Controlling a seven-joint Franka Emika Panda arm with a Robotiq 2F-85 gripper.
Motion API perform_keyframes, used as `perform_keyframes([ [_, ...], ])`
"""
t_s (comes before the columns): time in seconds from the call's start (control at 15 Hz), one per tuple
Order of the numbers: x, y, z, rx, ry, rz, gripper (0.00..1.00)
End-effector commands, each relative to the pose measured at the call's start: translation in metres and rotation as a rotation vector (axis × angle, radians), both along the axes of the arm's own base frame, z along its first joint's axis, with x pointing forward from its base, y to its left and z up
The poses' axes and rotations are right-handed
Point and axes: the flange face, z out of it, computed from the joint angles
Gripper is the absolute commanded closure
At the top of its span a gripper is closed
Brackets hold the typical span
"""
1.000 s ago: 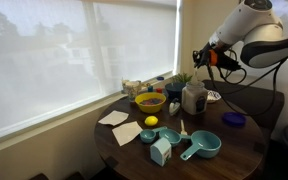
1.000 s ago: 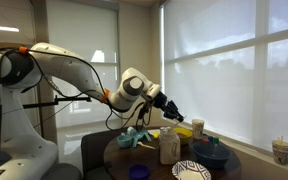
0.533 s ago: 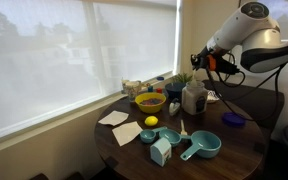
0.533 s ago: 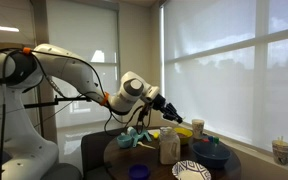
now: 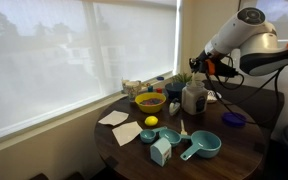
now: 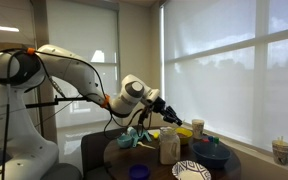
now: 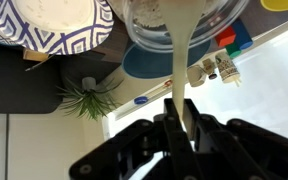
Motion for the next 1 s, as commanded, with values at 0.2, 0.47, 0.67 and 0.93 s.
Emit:
perform_keyframes([
  [0.2,0.0017,0.0010,-0.0117,0.012,0.029,-0.031,0.97],
  [0.47,0.0031,-0.0041,-0.0126,0.012,0.056,-0.085,0.97],
  [0.67,0.0042,-0.0053,-0.0105,0.019,0.059,-0.115,0.97],
  [0.93,0.0056,-0.0048,-0.0068,0.066,0.055,-0.175,0.97],
])
